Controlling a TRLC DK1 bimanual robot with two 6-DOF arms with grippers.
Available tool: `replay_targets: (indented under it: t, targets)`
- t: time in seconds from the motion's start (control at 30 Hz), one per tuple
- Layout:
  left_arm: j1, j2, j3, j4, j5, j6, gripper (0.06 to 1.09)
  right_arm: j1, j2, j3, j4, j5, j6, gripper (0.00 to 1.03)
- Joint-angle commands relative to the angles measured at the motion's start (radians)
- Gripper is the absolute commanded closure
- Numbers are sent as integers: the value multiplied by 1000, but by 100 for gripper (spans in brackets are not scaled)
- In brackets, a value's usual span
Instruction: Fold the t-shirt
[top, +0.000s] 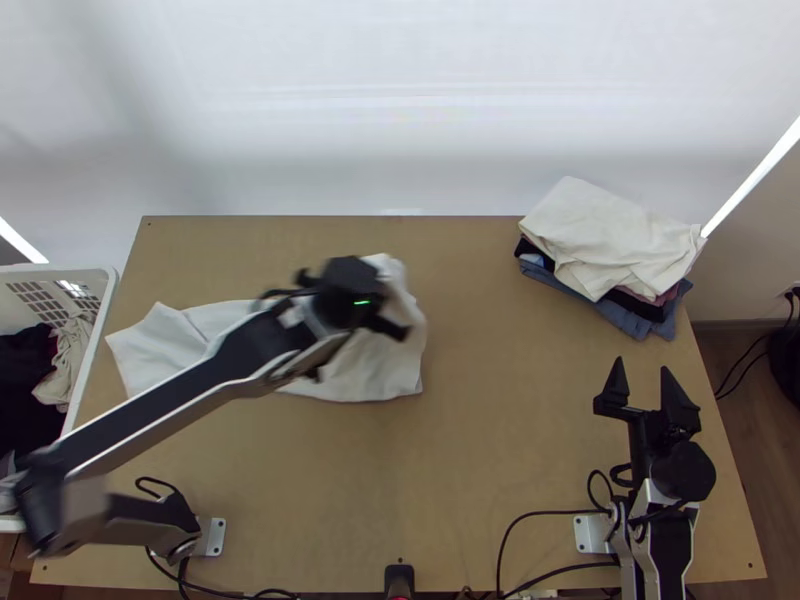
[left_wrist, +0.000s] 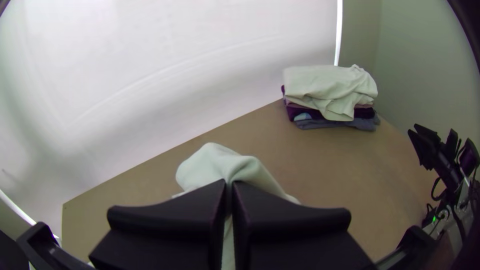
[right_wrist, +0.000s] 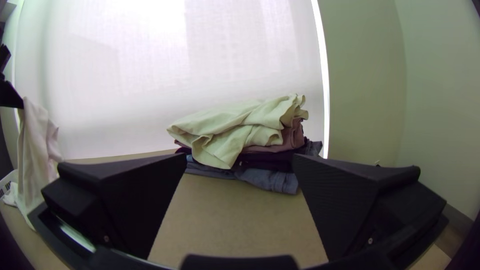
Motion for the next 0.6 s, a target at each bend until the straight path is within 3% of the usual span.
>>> replay_targets:
  t: [0.0,0.23,0.43,0.57]
  targets:
    - [-61,103,227,35,-11,-44,105,-5,-3,-10,-7,8,12,4]
    - [-176,276,714,58,-12,-53,105,-5,-3,-10,-7,8,12,4]
    - [-189,212,710,408,-15,-67,105,-5,-3,-10,-7,8,12,4]
    - [-69,153,641,405,-34,-85,105,-5,-3,-10,-7,8,12,4]
